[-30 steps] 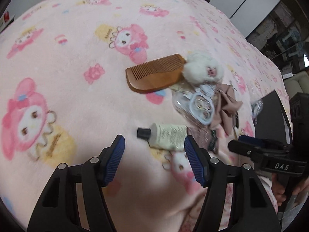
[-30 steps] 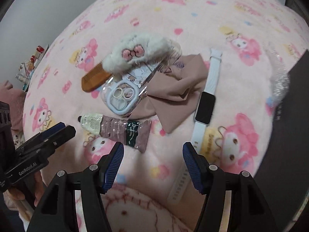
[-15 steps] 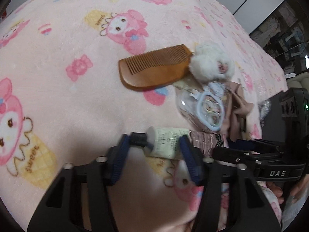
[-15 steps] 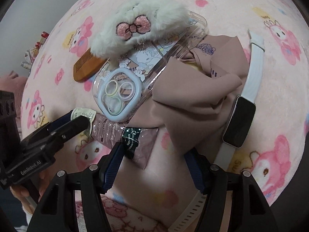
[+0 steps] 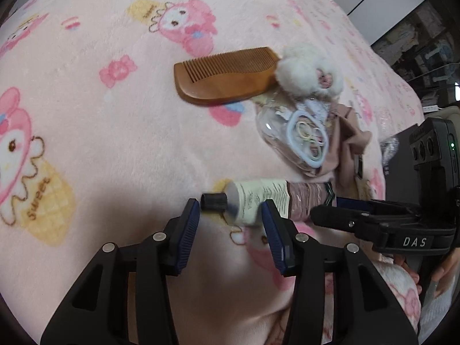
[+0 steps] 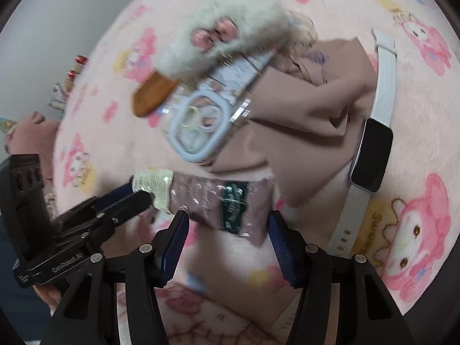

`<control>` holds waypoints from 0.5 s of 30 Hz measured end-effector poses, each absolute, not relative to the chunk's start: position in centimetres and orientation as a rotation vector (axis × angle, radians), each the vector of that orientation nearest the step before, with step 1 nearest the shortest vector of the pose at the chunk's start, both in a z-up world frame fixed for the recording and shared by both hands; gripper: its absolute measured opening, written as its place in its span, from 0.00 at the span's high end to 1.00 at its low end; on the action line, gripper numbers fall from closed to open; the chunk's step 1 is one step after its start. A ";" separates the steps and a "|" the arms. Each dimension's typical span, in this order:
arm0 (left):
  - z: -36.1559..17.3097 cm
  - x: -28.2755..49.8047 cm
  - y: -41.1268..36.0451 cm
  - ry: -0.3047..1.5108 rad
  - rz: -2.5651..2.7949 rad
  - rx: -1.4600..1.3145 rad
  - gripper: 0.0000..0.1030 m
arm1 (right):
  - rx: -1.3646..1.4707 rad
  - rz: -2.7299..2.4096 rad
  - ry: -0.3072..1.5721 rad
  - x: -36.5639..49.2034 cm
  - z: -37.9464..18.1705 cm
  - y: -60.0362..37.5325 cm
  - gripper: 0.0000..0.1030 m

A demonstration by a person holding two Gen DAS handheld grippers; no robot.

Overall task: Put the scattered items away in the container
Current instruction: 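Grasp the hand-cream tube with the left gripper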

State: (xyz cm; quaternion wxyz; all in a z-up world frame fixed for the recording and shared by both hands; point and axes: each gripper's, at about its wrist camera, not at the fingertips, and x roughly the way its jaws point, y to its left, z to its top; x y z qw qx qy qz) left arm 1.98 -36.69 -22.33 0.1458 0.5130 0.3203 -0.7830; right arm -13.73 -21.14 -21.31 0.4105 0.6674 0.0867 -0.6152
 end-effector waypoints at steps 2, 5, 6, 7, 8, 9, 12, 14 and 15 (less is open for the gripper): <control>-22.5 1.7 -36.7 0.918 -2.260 1.478 0.51 | 1.705 -1.549 0.232 -14.0 -21.7 -21.2 0.48; -23.2 1.4 -36.8 0.941 -2.260 1.481 0.47 | 1.692 -1.552 0.266 -13.8 -21.7 -21.3 0.48; -23.3 1.3 -36.8 0.945 -2.259 1.480 0.47 | 1.693 -1.548 0.272 -13.9 -21.8 -21.3 0.48; -23.2 1.3 -36.8 0.940 -2.257 1.475 0.47 | 1.694 -1.545 0.271 -14.0 -21.9 -21.3 0.48; -22.9 1.3 -36.6 0.934 -2.258 1.465 0.49 | 1.689 -1.541 0.265 -14.1 -22.0 -21.3 0.48; -22.5 1.4 -36.4 0.923 -2.259 1.458 0.51 | 1.679 -1.539 0.256 -14.1 -21.9 -21.2 0.50; -20.9 1.7 -35.7 0.867 -2.282 1.454 0.53 | 1.639 -1.574 0.229 -14.0 -20.9 -20.5 0.51; -19.3 2.1 -35.2 0.834 -2.317 1.439 0.53 | 1.609 -1.604 0.202 -13.8 -19.7 -19.8 0.51; -18.4 2.3 -34.9 0.816 -2.337 1.430 0.53 | 1.592 -1.618 0.191 -13.6 -18.9 -19.4 0.51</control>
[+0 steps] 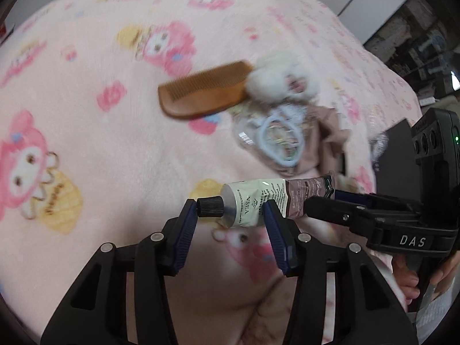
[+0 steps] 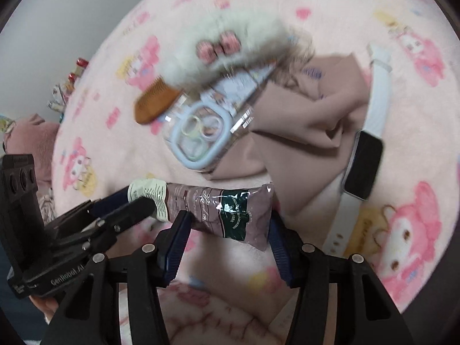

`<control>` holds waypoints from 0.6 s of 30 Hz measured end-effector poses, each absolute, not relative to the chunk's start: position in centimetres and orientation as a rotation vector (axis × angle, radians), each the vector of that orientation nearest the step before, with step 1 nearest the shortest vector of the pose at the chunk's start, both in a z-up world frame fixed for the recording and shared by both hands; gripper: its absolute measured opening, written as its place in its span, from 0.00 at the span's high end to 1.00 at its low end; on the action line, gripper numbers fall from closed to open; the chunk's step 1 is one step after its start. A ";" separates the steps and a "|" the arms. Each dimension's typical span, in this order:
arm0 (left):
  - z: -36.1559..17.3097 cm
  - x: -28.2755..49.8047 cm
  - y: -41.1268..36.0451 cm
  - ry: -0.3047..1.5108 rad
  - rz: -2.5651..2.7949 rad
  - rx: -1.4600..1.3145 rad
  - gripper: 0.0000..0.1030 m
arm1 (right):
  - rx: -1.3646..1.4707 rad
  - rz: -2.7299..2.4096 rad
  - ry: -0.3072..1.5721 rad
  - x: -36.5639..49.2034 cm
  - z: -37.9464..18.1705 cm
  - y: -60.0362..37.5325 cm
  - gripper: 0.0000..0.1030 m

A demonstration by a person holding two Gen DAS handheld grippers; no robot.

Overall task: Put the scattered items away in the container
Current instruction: 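Grasp the hand-cream tube with the left gripper, then lift the hand-cream tube with the left gripper and carry it to the black box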

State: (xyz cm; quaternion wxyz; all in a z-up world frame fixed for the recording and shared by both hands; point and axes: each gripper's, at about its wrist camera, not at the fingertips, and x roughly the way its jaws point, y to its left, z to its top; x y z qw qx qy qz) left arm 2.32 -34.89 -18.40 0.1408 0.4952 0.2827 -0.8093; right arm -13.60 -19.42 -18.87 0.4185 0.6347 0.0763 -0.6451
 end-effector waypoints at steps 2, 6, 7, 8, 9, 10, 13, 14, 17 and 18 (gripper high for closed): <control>-16.3 2.9 -34.0 0.779 -2.388 1.406 0.53 | 1.544 -1.651 0.176 -12.9 -16.7 -18.3 0.51; -12.8 3.1 -31.2 0.704 -2.489 1.375 0.54 | 1.460 -1.721 0.129 -11.4 -12.5 -15.0 0.51; -12.0 3.0 -30.4 0.693 -2.515 1.369 0.54 | 1.444 -1.741 0.113 -11.2 -11.7 -14.3 0.51; -11.2 2.6 -29.4 0.683 -2.540 1.365 0.55 | 1.435 -1.756 0.099 -10.7 -10.8 -14.1 0.51; -10.4 2.2 -28.6 0.673 -2.567 1.362 0.55 | 1.428 -1.772 0.081 -10.7 -10.0 -12.8 0.51; -9.6 1.9 -27.7 0.665 -2.597 1.359 0.55 | 1.417 -1.792 0.063 -10.4 -9.3 -11.8 0.51; -8.3 0.1 -23.8 0.668 -2.691 1.362 0.55 | 1.377 -1.861 0.028 -10.0 -6.8 -7.9 0.51; -8.0 -0.5 -22.7 0.675 -2.711 1.372 0.55 | 1.368 -1.889 0.014 -10.0 -6.1 -6.2 0.51; -7.5 -2.8 -18.4 0.701 -2.793 1.429 0.55 | 1.331 -1.986 0.003 -10.2 -4.5 -2.3 0.51; -7.3 -3.7 -16.9 0.701 -2.820 1.445 0.55 | 1.322 -2.022 0.003 -10.5 -4.0 -0.6 0.51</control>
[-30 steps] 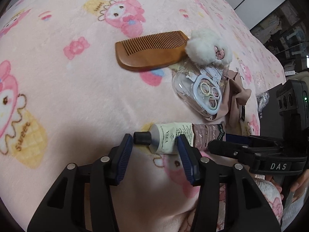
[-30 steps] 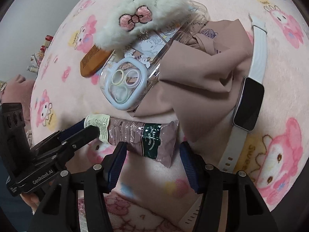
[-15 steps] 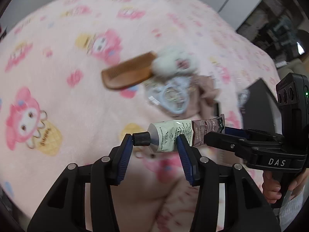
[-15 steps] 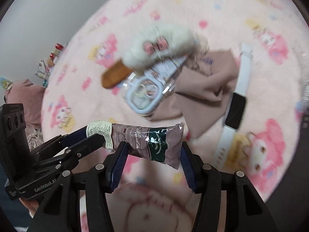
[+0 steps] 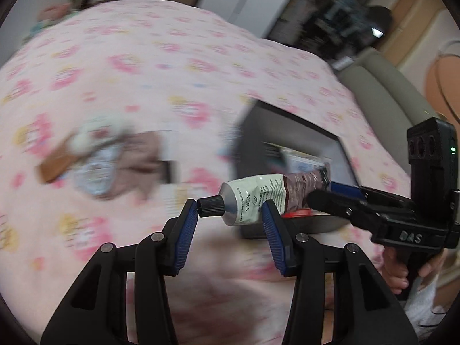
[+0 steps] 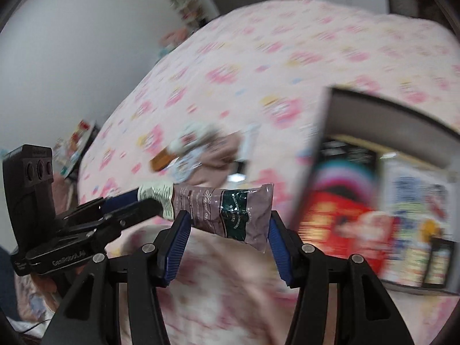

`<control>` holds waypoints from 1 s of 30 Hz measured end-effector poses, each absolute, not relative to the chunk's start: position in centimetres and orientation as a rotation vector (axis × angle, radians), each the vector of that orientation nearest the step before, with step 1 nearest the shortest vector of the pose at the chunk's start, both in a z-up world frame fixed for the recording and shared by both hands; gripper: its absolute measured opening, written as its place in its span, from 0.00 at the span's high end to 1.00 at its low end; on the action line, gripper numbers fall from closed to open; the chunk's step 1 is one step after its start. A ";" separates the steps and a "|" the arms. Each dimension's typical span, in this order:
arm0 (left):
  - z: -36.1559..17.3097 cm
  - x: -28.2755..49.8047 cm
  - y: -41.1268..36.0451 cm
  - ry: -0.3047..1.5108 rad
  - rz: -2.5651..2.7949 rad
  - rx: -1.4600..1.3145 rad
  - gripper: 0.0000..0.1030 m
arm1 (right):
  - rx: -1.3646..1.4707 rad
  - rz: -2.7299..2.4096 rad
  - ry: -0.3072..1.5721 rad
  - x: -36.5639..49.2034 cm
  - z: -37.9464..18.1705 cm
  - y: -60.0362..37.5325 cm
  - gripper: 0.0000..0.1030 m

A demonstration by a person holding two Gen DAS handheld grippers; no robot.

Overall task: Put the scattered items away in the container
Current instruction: 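Lift the hand-cream tube with the left gripper and carry it to the black box, then lower the tube into the box in front of the red packet, open left gripper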

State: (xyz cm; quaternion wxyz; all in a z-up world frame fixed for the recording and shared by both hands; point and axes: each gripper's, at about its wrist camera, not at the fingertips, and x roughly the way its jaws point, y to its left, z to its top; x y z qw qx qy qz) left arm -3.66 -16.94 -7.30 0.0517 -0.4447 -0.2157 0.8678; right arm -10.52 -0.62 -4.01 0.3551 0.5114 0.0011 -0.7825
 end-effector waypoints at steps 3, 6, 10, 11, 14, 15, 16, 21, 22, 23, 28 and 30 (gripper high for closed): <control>-6.8 -6.6 -12.7 -0.605 2.588 -1.339 0.55 | 1.321 -2.105 -0.038 -11.9 -3.4 4.3 0.51; -7.3 -10.0 -8.9 -0.551 2.541 -1.368 0.55 | 1.345 -2.142 -0.075 -13.7 -3.9 9.0 0.51; -9.9 -13.7 -5.4 -0.493 2.482 -1.500 0.55 | 1.392 -2.178 -0.047 -16.1 -5.9 12.7 0.51; -10.8 -14.2 -4.8 -0.483 2.468 -1.545 0.55 | 1.406 -2.181 -0.059 -16.7 -6.6 13.4 0.51; -12.6 -14.8 -3.7 -0.425 2.443 -1.665 0.55 | 1.445 -2.162 -0.087 -18.0 -8.7 14.3 0.51; -13.0 -14.9 -3.4 -0.408 2.433 -1.703 0.55 | 1.468 -2.140 -0.086 -18.3 -9.5 14.3 0.51; -13.4 -15.1 -3.2 -0.391 2.421 -1.741 0.55 | 1.502 -2.104 -0.102 -18.5 -10.5 14.4 0.51; -14.0 -15.6 -2.6 -0.271 2.391 -1.860 0.51 | 1.666 -1.953 -0.169 -18.7 -14.0 14.0 0.51; -14.2 -15.6 -2.6 -0.266 2.381 -1.875 0.50 | 1.681 -1.935 -0.161 -18.6 -14.5 13.6 0.51; -14.2 -15.7 -2.7 -0.260 2.373 -1.889 0.50 | 1.681 -1.939 -0.145 -18.6 -14.6 13.4 0.51; -12.9 -16.1 -3.6 -0.241 2.414 -1.881 0.45 | 1.679 -1.962 -0.108 -18.6 -14.5 12.9 0.51; -12.4 -16.5 -3.7 -0.249 2.446 -1.854 0.47 | 1.671 -1.985 -0.098 -18.5 -14.4 13.0 0.51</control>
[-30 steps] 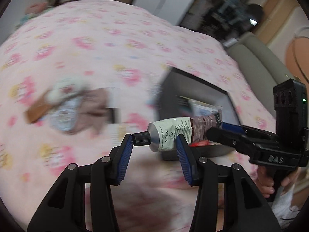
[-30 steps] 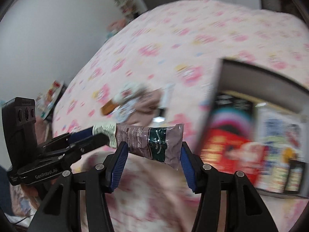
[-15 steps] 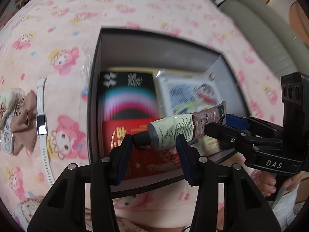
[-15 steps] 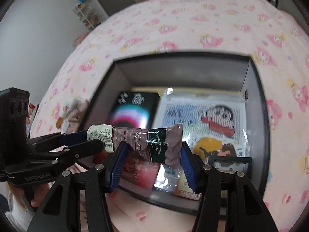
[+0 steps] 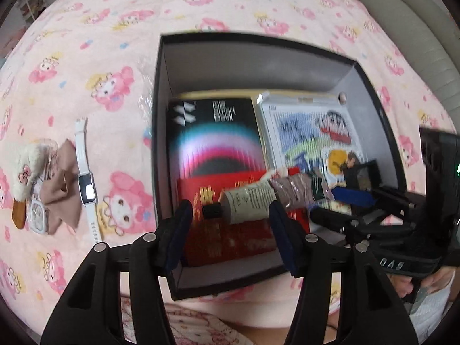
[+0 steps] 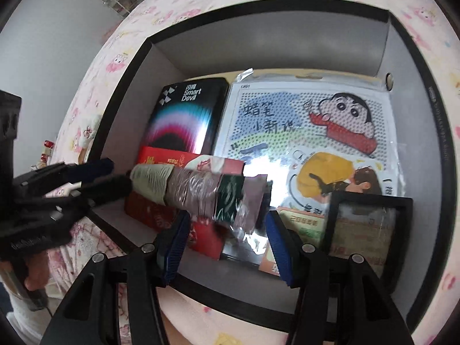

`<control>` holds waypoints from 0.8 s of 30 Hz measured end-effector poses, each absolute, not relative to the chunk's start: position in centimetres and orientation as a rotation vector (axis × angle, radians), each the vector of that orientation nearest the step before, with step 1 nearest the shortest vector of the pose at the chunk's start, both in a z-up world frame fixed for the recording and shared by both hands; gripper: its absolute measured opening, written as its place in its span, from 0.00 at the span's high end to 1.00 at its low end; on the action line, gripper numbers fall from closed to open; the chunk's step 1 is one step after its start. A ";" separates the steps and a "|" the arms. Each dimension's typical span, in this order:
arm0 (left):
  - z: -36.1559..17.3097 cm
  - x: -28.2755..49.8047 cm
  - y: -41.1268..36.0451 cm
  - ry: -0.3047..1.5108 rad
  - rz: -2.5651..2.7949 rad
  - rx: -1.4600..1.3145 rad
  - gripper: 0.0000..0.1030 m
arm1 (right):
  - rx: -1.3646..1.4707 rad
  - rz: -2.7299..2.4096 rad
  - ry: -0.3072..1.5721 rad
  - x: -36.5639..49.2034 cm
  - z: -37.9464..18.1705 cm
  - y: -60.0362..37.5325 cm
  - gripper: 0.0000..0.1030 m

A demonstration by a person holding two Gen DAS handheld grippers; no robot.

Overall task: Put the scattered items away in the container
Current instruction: 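Lower the tube into the box in front of the red packet, open left gripper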

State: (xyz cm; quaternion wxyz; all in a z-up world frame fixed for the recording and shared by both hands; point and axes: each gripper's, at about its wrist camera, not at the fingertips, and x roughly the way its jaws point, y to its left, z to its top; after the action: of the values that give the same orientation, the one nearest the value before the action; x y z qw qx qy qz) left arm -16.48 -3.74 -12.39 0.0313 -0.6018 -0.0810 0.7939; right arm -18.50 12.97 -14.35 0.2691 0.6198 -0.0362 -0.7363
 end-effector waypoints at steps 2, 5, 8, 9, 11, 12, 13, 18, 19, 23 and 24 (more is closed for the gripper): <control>-12.4 -17.1 -3.3 -0.240 2.454 -1.794 0.48 | 1.649 -2.025 -0.088 -18.4 -14.2 13.0 0.51; -13.8 -18.6 -2.3 -0.228 2.442 -1.798 0.64 | 1.591 -2.103 -0.100 -18.7 -13.7 12.9 0.51; -14.9 -19.5 -1.2 -0.233 2.407 -1.809 0.71 | 1.545 -2.132 -0.124 -19.0 -13.6 12.5 0.51; -15.1 -19.6 -1.0 -0.226 2.403 -1.819 0.76 | 1.543 -2.127 -0.122 -19.1 -13.7 12.2 0.52; -15.5 -19.4 -0.8 -0.212 2.399 -1.839 0.76 | 1.569 -2.100 -0.120 -19.3 -14.5 11.9 0.54; -15.6 -19.3 -0.9 -0.227 2.391 -1.844 0.76 | 1.588 -2.082 -0.135 -19.4 -14.9 12.0 0.54; -15.5 -19.1 -1.1 -0.244 2.382 -1.844 0.76 | 1.607 -2.057 -0.162 -19.7 -15.3 12.2 0.54; -15.3 -18.2 -1.6 -0.216 2.335 -1.886 0.74 | 1.684 -1.941 -0.211 -19.8 -16.0 11.9 0.54; -15.4 -17.9 -1.5 -0.197 2.322 -1.901 0.74 | 1.700 -1.900 -0.221 -19.5 -16.3 11.6 0.54; -15.2 -16.9 -1.4 -0.148 2.287 -1.913 0.70 | 1.682 -1.897 -0.191 -18.8 -15.8 11.0 0.54; -15.0 -16.8 -1.5 -0.160 2.300 -1.903 0.70 | 1.674 -1.901 -0.198 -18.8 -15.7 11.1 0.54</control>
State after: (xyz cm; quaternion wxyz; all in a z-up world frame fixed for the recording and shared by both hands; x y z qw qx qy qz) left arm -16.84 -1.54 -14.98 0.0762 -0.6347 -0.0533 0.7671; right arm -18.83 11.11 -15.67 0.2960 0.6292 -0.0743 -0.7148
